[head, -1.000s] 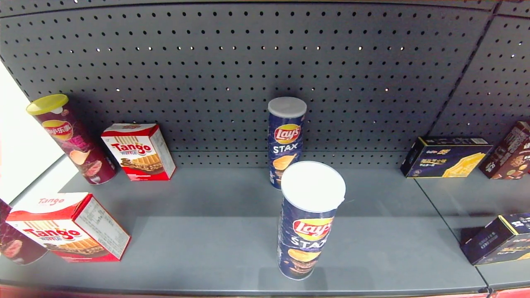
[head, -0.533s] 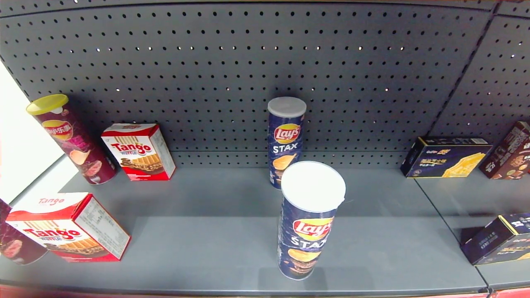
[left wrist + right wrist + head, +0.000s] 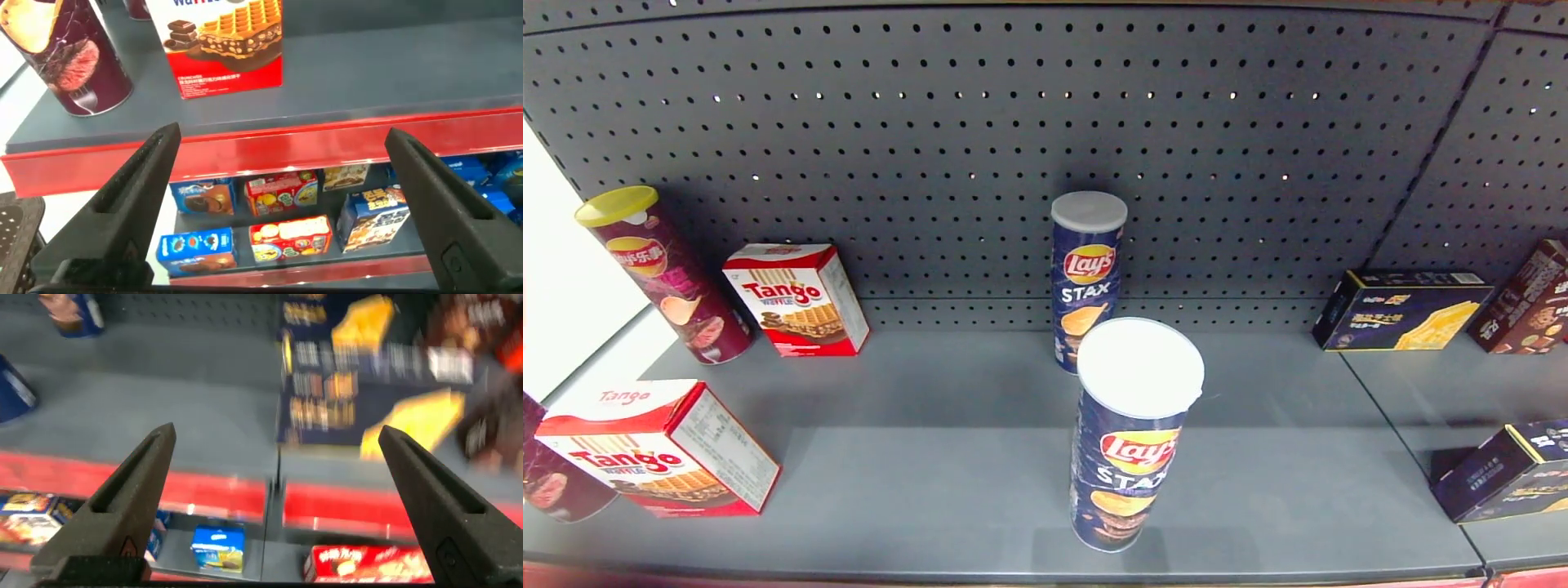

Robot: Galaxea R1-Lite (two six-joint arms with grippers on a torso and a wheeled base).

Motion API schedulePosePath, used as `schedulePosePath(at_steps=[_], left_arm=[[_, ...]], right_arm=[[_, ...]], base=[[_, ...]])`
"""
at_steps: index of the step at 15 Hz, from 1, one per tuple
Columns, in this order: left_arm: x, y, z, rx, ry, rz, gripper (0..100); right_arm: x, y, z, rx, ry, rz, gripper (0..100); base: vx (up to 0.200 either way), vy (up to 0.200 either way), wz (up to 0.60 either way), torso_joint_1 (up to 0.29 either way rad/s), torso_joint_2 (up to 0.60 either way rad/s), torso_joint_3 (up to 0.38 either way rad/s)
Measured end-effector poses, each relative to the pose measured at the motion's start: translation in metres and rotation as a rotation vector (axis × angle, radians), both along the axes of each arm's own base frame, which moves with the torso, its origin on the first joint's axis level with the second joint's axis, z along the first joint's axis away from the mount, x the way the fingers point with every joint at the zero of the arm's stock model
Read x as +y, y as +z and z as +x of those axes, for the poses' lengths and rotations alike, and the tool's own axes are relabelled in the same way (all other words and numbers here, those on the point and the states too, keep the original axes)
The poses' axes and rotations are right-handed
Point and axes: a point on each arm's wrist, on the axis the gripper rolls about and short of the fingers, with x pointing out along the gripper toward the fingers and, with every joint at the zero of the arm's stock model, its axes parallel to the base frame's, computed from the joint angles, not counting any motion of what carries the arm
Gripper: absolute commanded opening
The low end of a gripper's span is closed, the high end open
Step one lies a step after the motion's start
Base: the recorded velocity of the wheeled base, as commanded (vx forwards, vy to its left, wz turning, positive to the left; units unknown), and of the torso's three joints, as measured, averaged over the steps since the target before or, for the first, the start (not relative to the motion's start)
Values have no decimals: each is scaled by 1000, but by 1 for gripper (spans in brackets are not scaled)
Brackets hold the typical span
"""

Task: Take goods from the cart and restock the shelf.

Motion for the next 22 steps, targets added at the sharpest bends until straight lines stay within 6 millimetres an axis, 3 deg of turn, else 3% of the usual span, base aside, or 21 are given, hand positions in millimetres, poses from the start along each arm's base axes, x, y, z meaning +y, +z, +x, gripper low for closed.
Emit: schedulePosePath(at_steps=[4, 7, 9, 12, 17, 22], left_arm=[[0, 0, 0, 0, 1, 0, 100], [0, 0, 0, 0, 1, 0, 100], [0, 0, 0, 0, 1, 0, 100], [0, 0, 0, 0, 1, 0, 100], [0, 0, 0, 0, 1, 0, 100], [0, 0, 0, 0, 1, 0, 100]], right_arm=[[6, 85, 57, 84, 160, -51, 100], [30, 105, 110, 152, 362, -99, 100], [50, 99, 135, 208, 461, -122, 100], [77, 80, 156, 302, 571, -152, 100], [95, 55, 165, 411, 637, -189, 100], [107, 45, 168, 444, 681, -208, 100]], base=[[0, 0, 0, 0, 0, 0], [0, 0, 0, 0, 0, 0], [0, 0, 0, 0, 0, 0], [0, 0, 0, 0, 0, 0], [0, 0, 0, 0, 0, 0], [0, 0, 0, 0, 0, 0]])
